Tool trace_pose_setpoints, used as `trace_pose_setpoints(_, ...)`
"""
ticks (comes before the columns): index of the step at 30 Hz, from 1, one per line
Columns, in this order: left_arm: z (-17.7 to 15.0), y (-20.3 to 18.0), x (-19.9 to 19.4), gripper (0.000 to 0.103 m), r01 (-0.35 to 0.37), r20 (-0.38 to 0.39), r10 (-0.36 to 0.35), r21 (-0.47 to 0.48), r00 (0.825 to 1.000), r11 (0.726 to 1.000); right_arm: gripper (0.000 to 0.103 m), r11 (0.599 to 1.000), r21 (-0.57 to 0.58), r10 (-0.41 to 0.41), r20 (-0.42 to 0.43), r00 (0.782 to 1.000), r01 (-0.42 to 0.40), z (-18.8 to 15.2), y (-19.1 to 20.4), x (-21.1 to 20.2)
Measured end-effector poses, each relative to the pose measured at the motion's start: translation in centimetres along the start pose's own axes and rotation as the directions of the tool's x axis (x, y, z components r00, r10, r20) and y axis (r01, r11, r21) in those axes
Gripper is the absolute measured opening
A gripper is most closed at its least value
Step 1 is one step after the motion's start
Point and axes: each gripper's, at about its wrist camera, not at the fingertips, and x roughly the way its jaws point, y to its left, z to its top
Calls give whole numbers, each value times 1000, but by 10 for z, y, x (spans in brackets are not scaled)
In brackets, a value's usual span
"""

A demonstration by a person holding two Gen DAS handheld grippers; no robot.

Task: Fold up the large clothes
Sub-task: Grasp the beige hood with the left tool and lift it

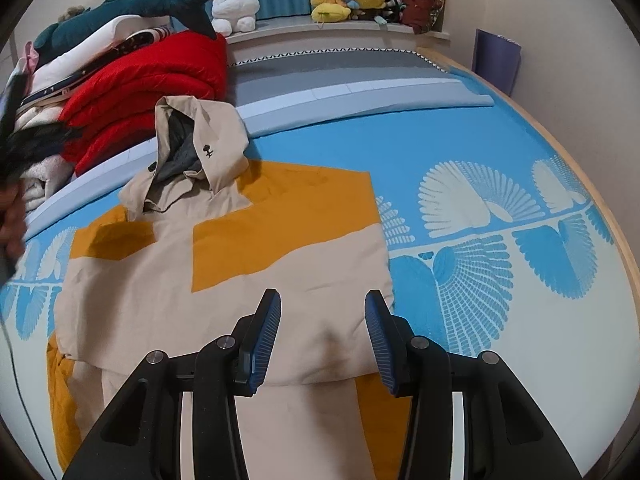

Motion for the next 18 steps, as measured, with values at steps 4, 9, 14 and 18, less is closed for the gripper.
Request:
trace_pose_setpoints(4, 28, 5, 43, 47, 23, -20, -24, -57, 1000, 998, 19, 1000, 5, 9, -9, 1000, -9, 0, 2, 7)
trace_pose_setpoints(9, 50, 11, 99, 47, 52, -71, -62, -137, 996, 989, 20, 1000, 24, 1, -19, 1000, 0, -2, 6, 18)
trace_pose_setpoints(14, 68, 16, 140, 47, 76, -72, -94, -215, 993, 974, 22, 1000, 16, -2, -33, 999, 3, -4, 17, 29)
trace_pose_setpoints(18, 82, 15, 166, 47, 92, -83, -116, -245, 990, 965, 22, 1000, 20, -3, -27, 1000, 3, -2, 19, 31)
